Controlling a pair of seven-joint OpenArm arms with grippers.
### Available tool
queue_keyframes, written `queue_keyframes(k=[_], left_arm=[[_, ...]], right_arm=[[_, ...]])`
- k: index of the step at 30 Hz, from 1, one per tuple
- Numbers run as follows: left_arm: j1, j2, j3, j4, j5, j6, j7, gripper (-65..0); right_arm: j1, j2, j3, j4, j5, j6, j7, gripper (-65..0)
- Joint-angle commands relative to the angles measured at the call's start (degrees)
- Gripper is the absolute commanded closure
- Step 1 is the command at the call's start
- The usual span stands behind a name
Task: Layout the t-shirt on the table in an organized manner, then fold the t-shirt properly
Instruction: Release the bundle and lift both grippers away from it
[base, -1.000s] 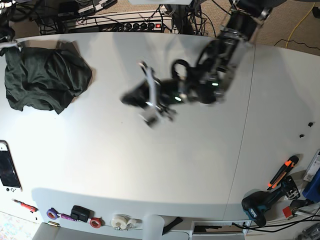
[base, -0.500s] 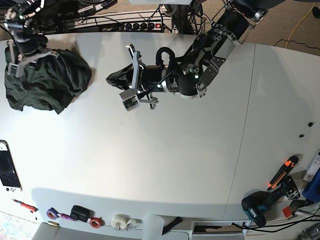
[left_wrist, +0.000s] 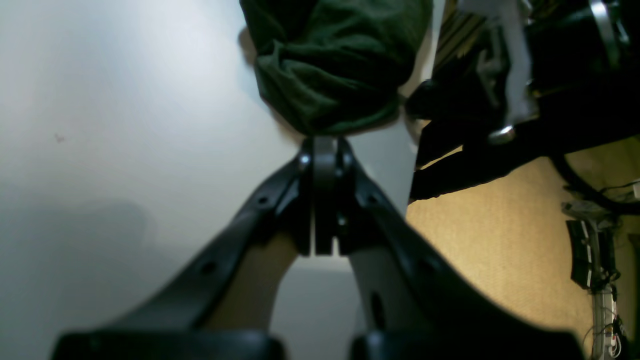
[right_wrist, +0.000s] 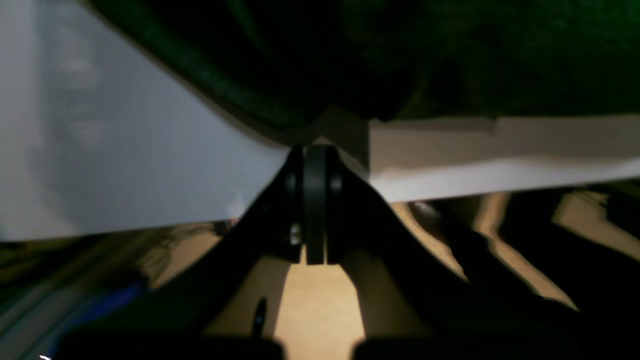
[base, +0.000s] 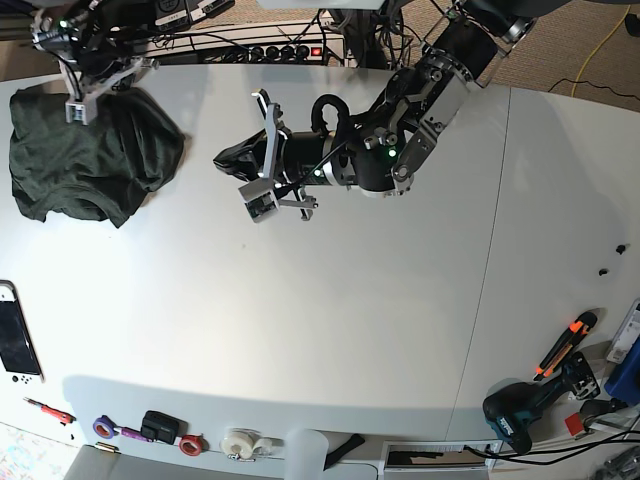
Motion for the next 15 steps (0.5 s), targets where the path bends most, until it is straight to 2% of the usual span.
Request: queue_keyframes(k=[1, 5, 7, 10, 15], left_arm=[[-1.1, 0.6, -0.2, 1.1, -1.0, -1.1, -1.6, 0.0], [-1.0, 0.4, -0.2, 1.1, 2.1, -7.7, -5.9, 0.0], [-0.8, -0.9, -1.0, 1.2, 2.9, -14.8, -12.1, 0.0], [1.0, -4.7, -4.2, 2.9, 3.1, -14.8, -20.8, 0.0], [7.2, -8.7, -17.3, 4.9, 4.1, -14.8, -21.4, 0.0]], right_arm=[[-0.4, 0.8, 1.5, 2.3, 3.5, 1.2, 0.9, 0.0], [-0.5, 0.8, 6.9, 7.1, 19.3, 8.9, 3.3, 0.0], [-0.5, 0.7, 9.0, 9.5, 25.6, 10.2, 5.8, 0.0], [-0.5, 0.6, 10.1, 12.1, 29.1, 10.2, 8.8, 0.0], [-0.5, 0.7, 9.9, 12.2, 28.6, 10.2, 10.6, 0.0]])
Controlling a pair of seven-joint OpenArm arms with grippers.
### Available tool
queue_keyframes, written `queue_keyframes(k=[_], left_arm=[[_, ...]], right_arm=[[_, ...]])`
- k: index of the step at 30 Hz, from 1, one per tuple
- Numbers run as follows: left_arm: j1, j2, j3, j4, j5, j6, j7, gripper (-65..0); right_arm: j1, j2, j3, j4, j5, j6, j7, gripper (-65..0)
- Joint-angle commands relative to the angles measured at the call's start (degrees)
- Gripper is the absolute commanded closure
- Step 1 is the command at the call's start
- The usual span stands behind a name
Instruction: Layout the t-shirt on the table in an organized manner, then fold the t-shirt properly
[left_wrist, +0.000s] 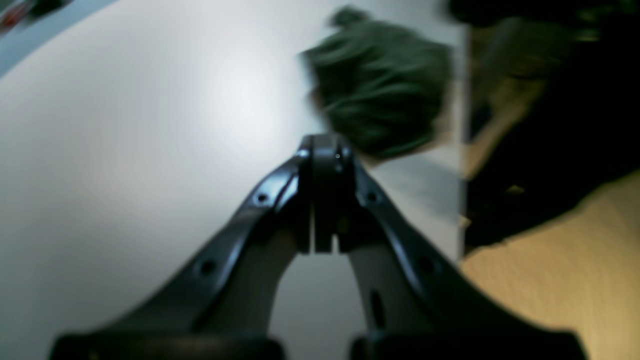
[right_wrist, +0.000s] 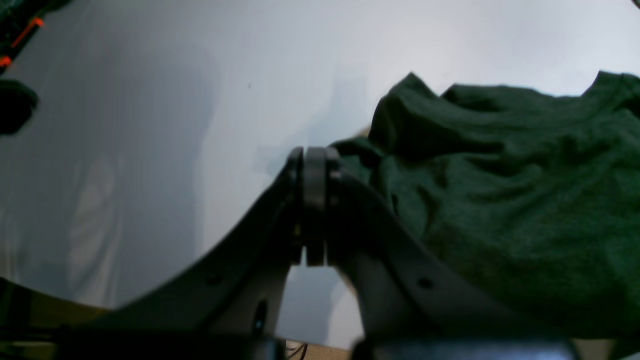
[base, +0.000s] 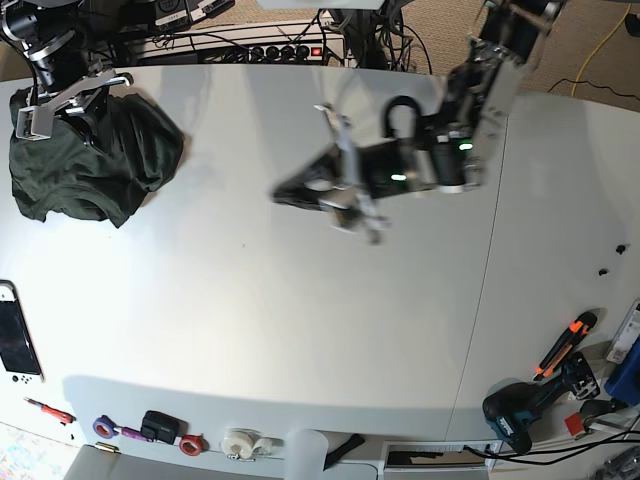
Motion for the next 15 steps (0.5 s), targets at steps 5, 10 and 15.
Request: queue_keyframes(k=[5, 10, 15], left_arm=[[7.6, -2.6, -18.4, 1.1, -3.5, -0.3, -0.5, 0.0], [19.5, -5.2, -38.7, 1.1, -11.7, -0.3, 5.6, 0.0], [29.8, -5.2, -58.4, 1.1, -25.7, -0.3, 18.8, 0.0]], right_arm=[[-2.1, 0.7, 0.2, 0.8, 0.6, 0.1, 1.0, 0.0], [-8.2, 0.7, 0.2, 0.8, 0.6, 0.1, -1.7, 0.0], [-15.3, 0.7, 0.2, 0.8, 1.4, 0.1, -8.4, 0.0]])
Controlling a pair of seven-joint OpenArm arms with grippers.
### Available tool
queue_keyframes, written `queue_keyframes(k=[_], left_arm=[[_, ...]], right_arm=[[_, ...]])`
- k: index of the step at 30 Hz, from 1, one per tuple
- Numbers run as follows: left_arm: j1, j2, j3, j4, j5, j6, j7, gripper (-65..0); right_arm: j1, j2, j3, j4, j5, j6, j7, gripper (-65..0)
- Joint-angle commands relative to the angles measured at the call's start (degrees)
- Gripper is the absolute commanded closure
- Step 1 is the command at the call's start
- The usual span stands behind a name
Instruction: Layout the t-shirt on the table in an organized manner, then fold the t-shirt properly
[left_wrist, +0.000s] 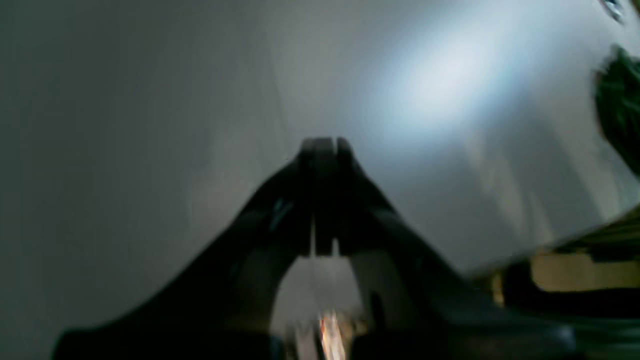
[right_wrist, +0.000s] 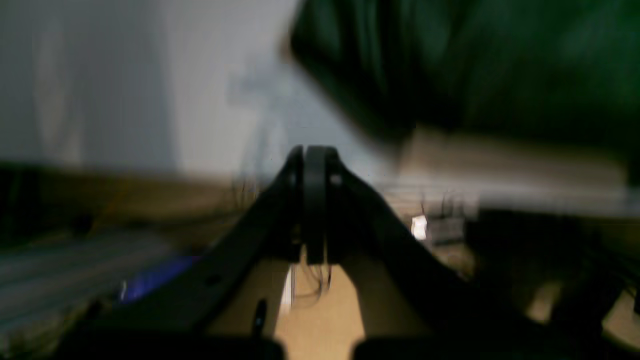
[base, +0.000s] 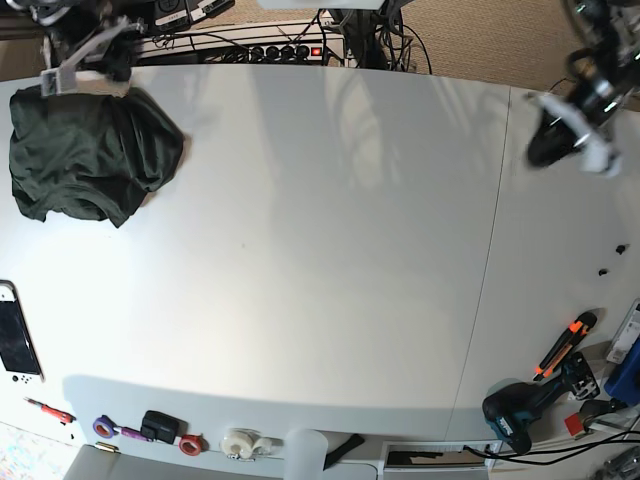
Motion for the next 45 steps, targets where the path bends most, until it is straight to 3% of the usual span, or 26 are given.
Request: queue_keyframes(k=[1, 6, 10, 14, 18, 24, 27, 30, 31, 34, 36, 38, 42, 45], left_arm=[[2.2, -0.6, -3.5, 0.7, -3.1, -0.6, 2.0, 0.0], [13.6, -0.6, -14.1, -0.2, -13.6, -0.6, 13.4, 0.0], [19.5, -0.5, -13.3, -4.0, -16.9, -0.6, 15.9, 0.0], [20.3, -1.1, -8.9, -12.3, -16.8, -0.6, 15.5, 0.0], [18.8, -3.6, 1.2, -24.4, -14.5, -0.6, 6.8, 0.0], [8.9, -4.0, 17.6, -42.9, -3.3, -0.6, -5.8, 0.0], [4.2, -4.0, 25.9, -50.4, 2.8, -0.6, -16.9, 0.0], [-0.3, -3.9, 35.4, -55.8, 13.9, -0.6, -31.3, 0.0], [-1.9, -3.8, 38.6, -57.2, 18.2, 0.8, -36.0, -0.3], [-6.4, -2.4, 47.9, -60.6, 29.5, 13.7, -45.1, -2.7], [-9.1, -1.2, 53.6, -62.5, 33.0, 22.4, -46.8, -2.7], [-11.8, 0.2, 58.6, -64.2, 33.9, 28.5, -47.2, -2.7], [-16.2, 3.6, 65.0, -67.4, 34.0, 36.1, -46.9, -2.7], [-18.3, 6.3, 67.0, -69.7, 34.8, 38.9, -45.8, -2.7]], right_arm=[[-2.1, 0.5, 0.4, 0.8, 1.4, 0.1, 0.3, 0.0], [-9.2, 0.5, 0.4, 0.6, 1.8, 0.1, -1.0, 0.0], [-12.0, 0.5, 0.0, -2.4, 1.8, 0.1, -0.7, 0.0], [-12.3, 1.9, -5.0, -12.4, 1.7, 0.1, 1.2, 0.0], [-9.9, 5.7, -14.9, -30.9, -2.5, 0.1, 8.0, 0.0], [4.5, 10.4, -26.0, -67.6, -7.8, 0.1, 19.9, 0.0], [13.0, 10.7, -29.0, -84.4, -9.1, 0.1, 30.2, 0.0], [22.0, 10.6, -32.7, -97.7, -17.4, 0.1, 42.4, 0.0], [24.8, 10.5, -34.3, -101.0, -20.5, 0.1, 45.9, 0.0], [31.6, 9.6, -39.6, -106.6, -28.3, -0.2, 53.3, 0.0], [34.7, 8.5, -43.1, -107.3, -31.4, -2.6, 56.3, 0.0], [37.3, 7.1, -45.8, -107.3, -33.6, -6.6, 56.5, 0.0], [40.5, 4.5, -48.8, -107.3, -37.6, -14.0, 56.4, 0.0], [41.0, 3.5, -49.1, -107.3, -39.4, -18.5, 56.6, 0.0]])
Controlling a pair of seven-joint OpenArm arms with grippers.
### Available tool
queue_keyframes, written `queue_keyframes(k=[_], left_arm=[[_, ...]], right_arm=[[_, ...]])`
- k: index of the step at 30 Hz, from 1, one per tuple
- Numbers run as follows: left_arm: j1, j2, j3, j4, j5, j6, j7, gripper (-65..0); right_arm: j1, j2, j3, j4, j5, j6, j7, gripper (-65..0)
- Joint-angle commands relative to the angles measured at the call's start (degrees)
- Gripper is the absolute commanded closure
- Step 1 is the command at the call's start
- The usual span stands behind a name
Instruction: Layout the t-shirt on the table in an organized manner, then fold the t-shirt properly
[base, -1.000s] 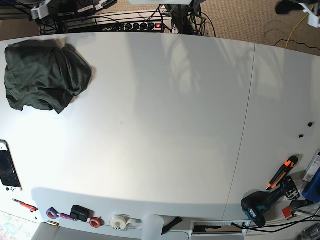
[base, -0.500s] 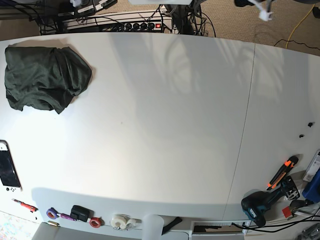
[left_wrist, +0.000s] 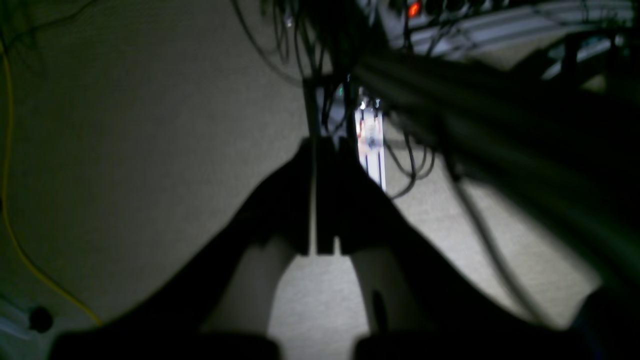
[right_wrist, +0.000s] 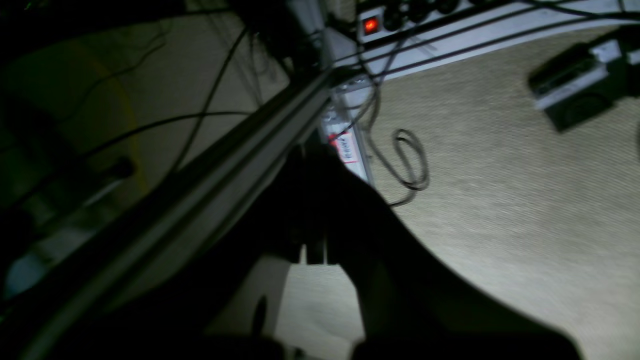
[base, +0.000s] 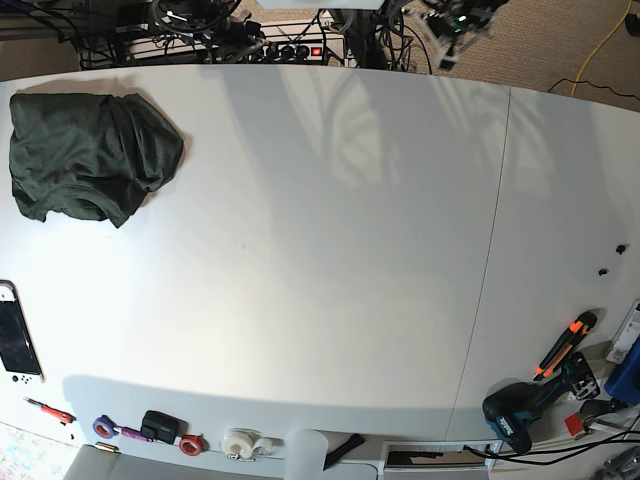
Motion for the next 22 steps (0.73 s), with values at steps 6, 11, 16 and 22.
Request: queue_keyframes(k=[6, 11, 16, 22], left_arm=[[-1.8, 3.1, 0.7, -2.4, 6.0, 1.8, 3.0, -2.7], [-1.8, 4.0, 0.6, -2.4, 6.0, 3.8, 2.7, -2.7], [-1.7, 4.0, 0.6, -2.1, 6.0, 3.8, 1.5, -2.7], [-1.7, 4.0, 0.6, -1.1, 6.0, 3.8, 1.4, -2.7]], right_arm=[[-0.2, -0.1, 0.0, 1.6, -8.5, -10.3, 0.0, 0.0], [-0.2, -0.2, 0.0, 5.0, -8.7, -12.2, -0.8, 0.0], [-0.2, -0.1, 0.0, 9.4, -8.7, -12.2, -6.4, 0.0], [-0.2, -0.2, 0.0, 14.8, -8.6, -12.2, -15.5, 0.0]])
